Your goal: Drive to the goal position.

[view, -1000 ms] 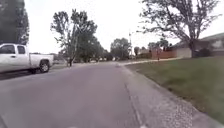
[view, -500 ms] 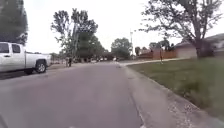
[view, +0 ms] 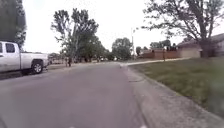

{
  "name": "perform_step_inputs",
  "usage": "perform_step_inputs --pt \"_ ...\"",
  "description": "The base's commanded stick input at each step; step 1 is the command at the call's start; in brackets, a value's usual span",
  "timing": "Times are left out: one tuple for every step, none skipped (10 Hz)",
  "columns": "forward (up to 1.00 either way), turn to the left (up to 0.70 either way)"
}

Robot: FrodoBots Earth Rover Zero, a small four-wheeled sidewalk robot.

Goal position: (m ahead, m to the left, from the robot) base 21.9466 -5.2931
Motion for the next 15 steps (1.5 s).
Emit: perform_step_inputs --pt "1.00 0.00" --pt "1.00 -0.06" --pt "1.00 -0.37" --pt "1.00 -0.36" --pt "1.00 -0.34" --pt "1.00 -0.10" --pt "1.00 0.00" --pt "1.00 0.00" --pt "1.00 0.00" --pt "1.00 0.00" --pt "1.00 0.00" --pt "1.00 0.00" --pt "1.00 0.00" --pt "1.00 0.00" --pt "1.00 0.00"
